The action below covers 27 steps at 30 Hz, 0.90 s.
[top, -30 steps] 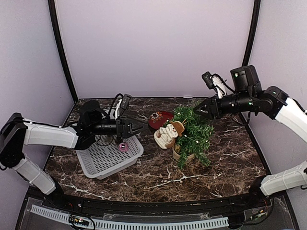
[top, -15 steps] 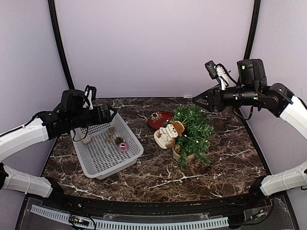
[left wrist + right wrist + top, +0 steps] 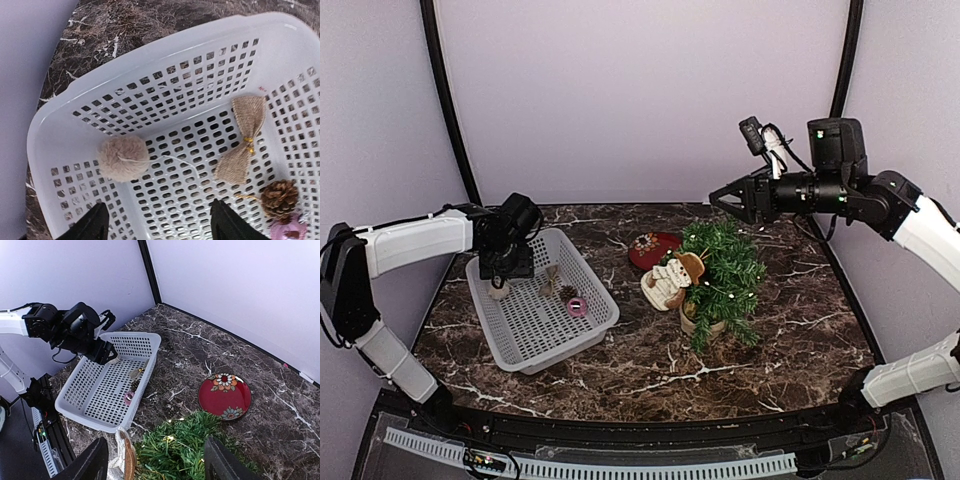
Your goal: Decorate the small christmas tree
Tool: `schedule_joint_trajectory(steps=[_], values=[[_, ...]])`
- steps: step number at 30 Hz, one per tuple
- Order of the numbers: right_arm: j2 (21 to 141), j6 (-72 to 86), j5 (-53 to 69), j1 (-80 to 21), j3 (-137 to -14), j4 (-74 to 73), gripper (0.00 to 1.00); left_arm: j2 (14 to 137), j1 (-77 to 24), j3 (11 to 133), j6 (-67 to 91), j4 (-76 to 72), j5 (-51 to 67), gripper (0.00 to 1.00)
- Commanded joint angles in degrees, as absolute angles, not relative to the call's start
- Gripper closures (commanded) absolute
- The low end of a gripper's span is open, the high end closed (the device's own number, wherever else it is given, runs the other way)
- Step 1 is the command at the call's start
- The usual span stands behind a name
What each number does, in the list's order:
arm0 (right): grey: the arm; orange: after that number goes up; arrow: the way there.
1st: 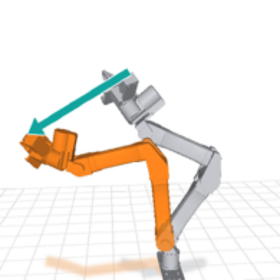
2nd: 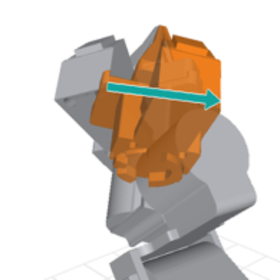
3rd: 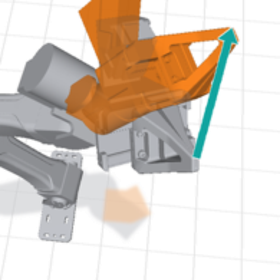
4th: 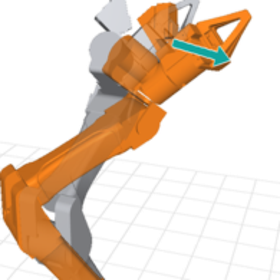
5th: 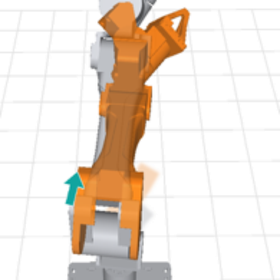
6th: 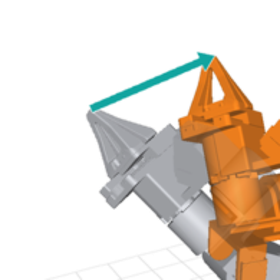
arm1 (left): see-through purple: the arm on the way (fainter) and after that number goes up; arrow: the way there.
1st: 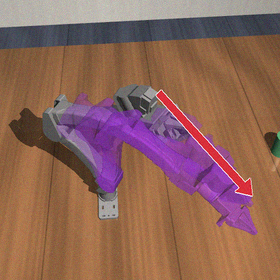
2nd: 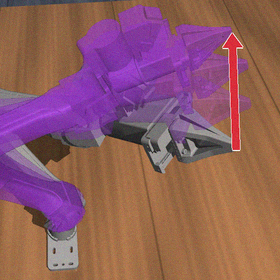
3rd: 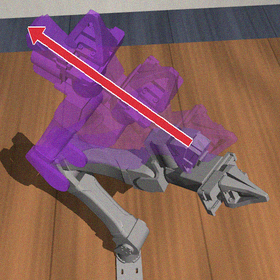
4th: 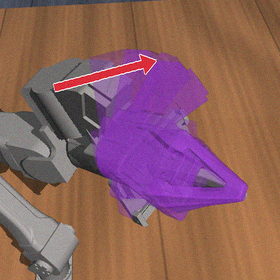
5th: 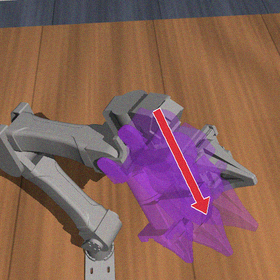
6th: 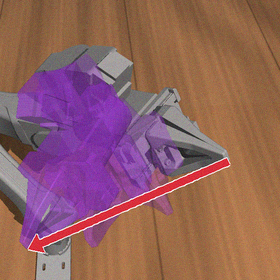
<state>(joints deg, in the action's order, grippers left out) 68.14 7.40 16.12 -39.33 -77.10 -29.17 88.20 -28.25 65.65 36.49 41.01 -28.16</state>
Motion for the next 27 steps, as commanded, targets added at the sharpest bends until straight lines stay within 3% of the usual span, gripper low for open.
schedule_joint_trajectory(steps=[1,14,18,27], values=[[67.7,6.4,18.1,-39.4,-78.3,-25.9,0.34,89.0,-27.5,66.8,28.0,43.7,-29.8,0.32],[68.5,6.8,21.5,-39.2,-77.4,-24.3,0.34,97.8,-27.0,73.9,1.7,45.8,-25.3,0.38],[68.3,6.7,21.6,-39.1,-77.3,-24.6,0.34,102.5,-25.6,77.6,-2.0,46.3,-23.1,0.45],[68.6,6.5,22.4,-38.7,-77.2,-24.8,0.34,108.4,-23.3,79.7,-5.9,47.5,-25.8,0.46]])
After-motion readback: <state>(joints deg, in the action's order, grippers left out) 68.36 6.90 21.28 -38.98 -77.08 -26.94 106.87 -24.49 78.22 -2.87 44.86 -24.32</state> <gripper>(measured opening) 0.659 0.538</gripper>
